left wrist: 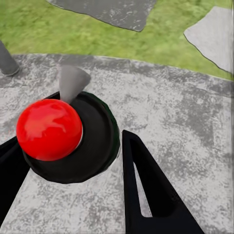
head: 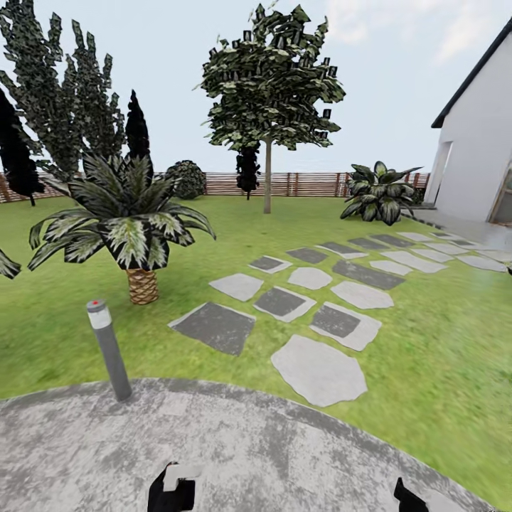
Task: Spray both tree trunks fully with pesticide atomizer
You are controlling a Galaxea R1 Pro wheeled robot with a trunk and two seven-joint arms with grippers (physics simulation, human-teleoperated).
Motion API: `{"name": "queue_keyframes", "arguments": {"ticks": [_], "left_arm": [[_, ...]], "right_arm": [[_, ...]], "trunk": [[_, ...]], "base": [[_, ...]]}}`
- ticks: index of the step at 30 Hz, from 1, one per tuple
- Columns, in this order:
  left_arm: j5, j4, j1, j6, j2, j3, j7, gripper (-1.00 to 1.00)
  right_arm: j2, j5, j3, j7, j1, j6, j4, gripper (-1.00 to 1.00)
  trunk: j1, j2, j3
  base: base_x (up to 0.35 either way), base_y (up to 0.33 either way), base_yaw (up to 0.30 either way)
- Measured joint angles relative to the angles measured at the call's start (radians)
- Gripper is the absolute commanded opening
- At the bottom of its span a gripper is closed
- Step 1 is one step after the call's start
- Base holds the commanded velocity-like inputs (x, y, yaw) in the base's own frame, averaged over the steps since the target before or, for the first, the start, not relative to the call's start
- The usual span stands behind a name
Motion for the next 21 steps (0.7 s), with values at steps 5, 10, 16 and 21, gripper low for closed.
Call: {"name": "queue_keyframes", "arguments": {"ticks": [5,10,16,21], "left_arm": [[0.0,0.012,0.0,-0.005,0.0,-0.042,-0.001,-1.0],[0.005,0.026,0.0,-0.011,0.0,-0.074,0.0,-1.0],[0.012,0.028,0.001,-0.013,0.0,-0.07,0.001,-1.0],[0.014,0.029,0.001,-0.013,0.0,-0.067,0.002,-1.0]], "right_arm": [[0.0,0.001,0.0,0.0,0.0,0.0,0.0,1.0],[0.001,0.001,0.001,0.0,0.0,0.0,0.0,1.0],[0.001,0.002,0.001,0.0,0.0,0.0,0.0,1.0],[0.001,0.003,0.001,0.0,0.0,0.0,0.0,1.0]], "trunk": [[0.0,0.0,0.0],[0.0,0.0,0.0],[0.0,0.0,0.0],[0.0,0.0,0.0]], "base": [[0.34,0.091,-0.262],[0.34,0.091,-0.229],[0.34,0.103,-0.091],[0.34,0.104,-0.02]]}}
